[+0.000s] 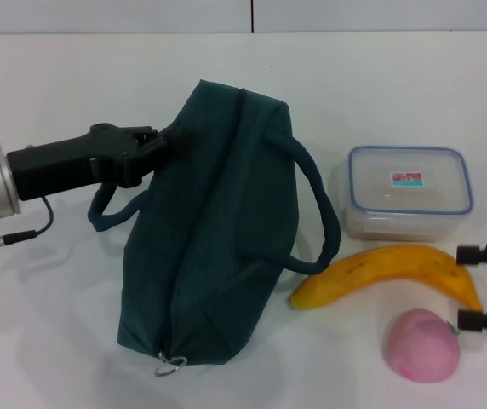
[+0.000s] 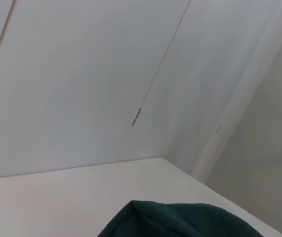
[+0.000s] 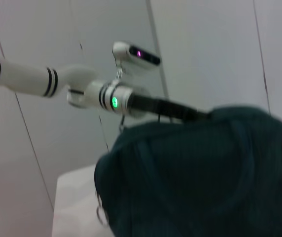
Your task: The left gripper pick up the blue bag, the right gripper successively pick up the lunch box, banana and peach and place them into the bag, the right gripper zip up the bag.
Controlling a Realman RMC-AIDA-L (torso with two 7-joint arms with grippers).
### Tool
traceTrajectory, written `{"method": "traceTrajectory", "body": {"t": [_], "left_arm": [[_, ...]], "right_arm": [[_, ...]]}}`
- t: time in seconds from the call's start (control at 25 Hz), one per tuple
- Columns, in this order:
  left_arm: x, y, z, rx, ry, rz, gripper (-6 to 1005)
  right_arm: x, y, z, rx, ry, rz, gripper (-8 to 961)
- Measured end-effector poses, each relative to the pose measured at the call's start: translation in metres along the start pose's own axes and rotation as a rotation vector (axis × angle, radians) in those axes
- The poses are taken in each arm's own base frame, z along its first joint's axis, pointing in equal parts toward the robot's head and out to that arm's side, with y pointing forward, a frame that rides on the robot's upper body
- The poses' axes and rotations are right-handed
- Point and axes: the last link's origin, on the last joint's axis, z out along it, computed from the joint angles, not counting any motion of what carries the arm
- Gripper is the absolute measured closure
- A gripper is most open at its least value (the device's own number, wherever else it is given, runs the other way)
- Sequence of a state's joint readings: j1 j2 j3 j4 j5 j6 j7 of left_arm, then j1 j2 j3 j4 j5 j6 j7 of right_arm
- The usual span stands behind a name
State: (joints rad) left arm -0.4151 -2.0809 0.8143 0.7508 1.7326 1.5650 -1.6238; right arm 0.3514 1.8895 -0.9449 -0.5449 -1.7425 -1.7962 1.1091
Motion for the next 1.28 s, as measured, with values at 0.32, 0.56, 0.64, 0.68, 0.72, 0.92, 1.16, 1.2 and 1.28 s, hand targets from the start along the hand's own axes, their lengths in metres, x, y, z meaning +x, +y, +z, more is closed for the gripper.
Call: {"method": "traceTrajectory", "body": {"t": [0.32,0.56,0.64,0.68,0.72,0.92,1.16,1.2,1.28], "left_arm": [[-0.003,0.001,0.003,-0.008,0.000,-0.010,949],[-0.003,0.001,0.005,-0.013,0.005,-0.015,949],[-0.003,0.002,0.005,-0.014,0.010,-0.019,949],[-0.003,0.002,0.005,-0.014,0.012,-0.020,949],[-0.003,0.001,0.005,-0.013,0.014,-0.020,949],[-0.003,-0.002,0.005,0.009,0.015,-0.021,949],[0.001,-0.003,0.008,0.006,0.017,-0.013,950],[0.002,-0.003,0.008,0.007,0.018,-0.012,950],[0.002,-0.003,0.008,0.007,0.020,-0.012,950]], "right_arm": [[0.018,-0.011,0.008,0.093,0.089,0.079,212],[0.015,-0.028,0.016,0.132,0.135,0.108,215],[0.014,-0.037,0.018,0.167,0.150,0.126,216],[0.013,-0.039,0.018,0.178,0.154,0.130,217],[0.012,-0.042,0.019,0.191,0.157,0.135,217],[0.011,-0.055,0.016,0.268,0.164,0.161,220],[0.005,-0.068,0.007,0.367,0.112,0.169,223],[0.004,-0.068,0.005,0.376,0.101,0.172,224],[0.003,-0.066,-0.001,0.386,0.069,0.182,225]]}}
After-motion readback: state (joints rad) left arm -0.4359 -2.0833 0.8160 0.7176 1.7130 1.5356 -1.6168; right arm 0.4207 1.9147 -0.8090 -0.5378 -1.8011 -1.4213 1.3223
